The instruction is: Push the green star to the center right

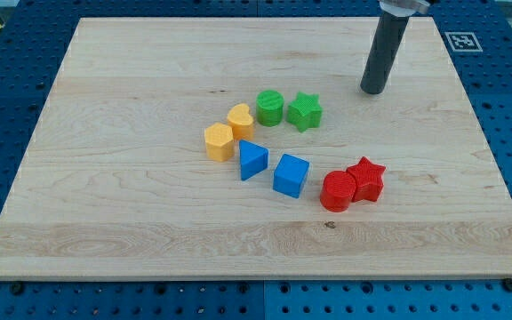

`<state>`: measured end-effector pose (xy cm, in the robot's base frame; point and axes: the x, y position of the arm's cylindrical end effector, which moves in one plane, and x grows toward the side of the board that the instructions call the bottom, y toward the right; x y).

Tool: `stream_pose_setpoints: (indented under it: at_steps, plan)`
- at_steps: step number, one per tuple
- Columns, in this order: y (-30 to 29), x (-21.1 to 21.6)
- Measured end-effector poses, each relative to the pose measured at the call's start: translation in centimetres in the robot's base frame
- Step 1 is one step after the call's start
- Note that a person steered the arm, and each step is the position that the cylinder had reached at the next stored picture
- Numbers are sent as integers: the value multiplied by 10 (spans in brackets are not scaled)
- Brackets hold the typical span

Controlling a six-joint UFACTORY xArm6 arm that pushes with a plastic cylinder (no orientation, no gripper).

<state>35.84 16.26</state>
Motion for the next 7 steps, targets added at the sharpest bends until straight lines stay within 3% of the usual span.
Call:
stream_pose_setpoints:
  at_steps: [2, 4, 5, 6, 7]
  plan:
    - [-3, 8]
    - [-4, 77]
    - [-30, 88]
    - [-91, 88]
    - [-123, 73]
